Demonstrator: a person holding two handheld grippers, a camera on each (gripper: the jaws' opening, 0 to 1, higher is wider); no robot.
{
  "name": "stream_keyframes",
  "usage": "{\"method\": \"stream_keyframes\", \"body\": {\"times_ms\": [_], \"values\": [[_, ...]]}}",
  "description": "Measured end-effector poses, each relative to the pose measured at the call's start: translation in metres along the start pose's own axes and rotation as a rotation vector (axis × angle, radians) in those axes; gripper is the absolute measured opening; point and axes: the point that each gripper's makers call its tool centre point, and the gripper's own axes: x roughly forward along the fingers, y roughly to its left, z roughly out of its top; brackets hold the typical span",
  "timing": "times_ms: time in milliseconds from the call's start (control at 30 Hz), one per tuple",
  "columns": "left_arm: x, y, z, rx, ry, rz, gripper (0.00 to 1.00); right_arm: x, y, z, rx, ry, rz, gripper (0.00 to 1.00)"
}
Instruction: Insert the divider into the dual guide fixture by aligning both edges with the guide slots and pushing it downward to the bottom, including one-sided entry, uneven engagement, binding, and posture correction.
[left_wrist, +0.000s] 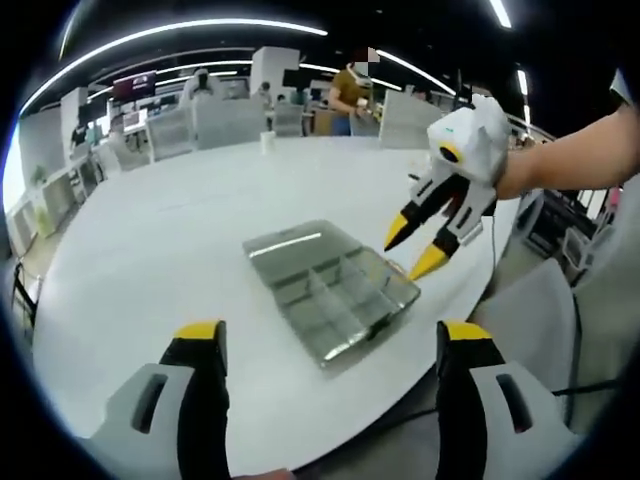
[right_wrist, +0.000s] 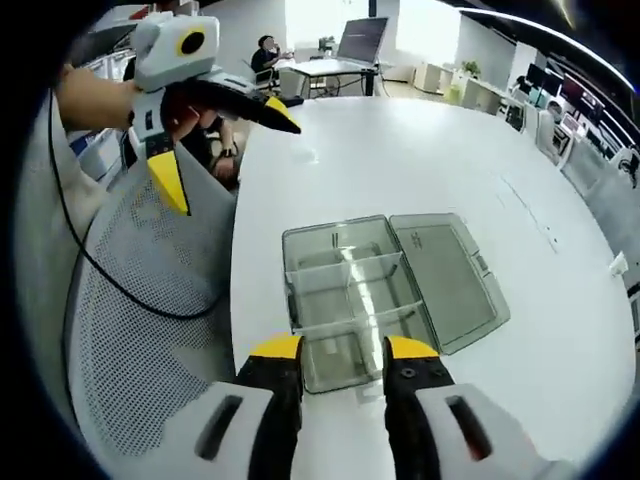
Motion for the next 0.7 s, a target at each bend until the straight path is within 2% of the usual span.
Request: {"method": "stream_keyframes", "body": {"times_ms": [100, 333, 700], "values": [[-0.005, 0.005, -0.001, 0.002, 0.004, 0.003, 0.81, -0.006, 0.004, 0.002, 0.033, -0.052, -0.006, 0.3], [-0.012, 0.021, -0.008, -0.005, 0.023, 0.025, 0.79, -0.015, 0.011, 0.002, 0.08, -0.123, -0.02, 0.35], [-0.005, 0.017, -0.012, -0.009, 0.026, 0.024, 0.78, -0.03, 0.02, 0.005, 0.168, -0.217, -0.051, 0.41]]}}
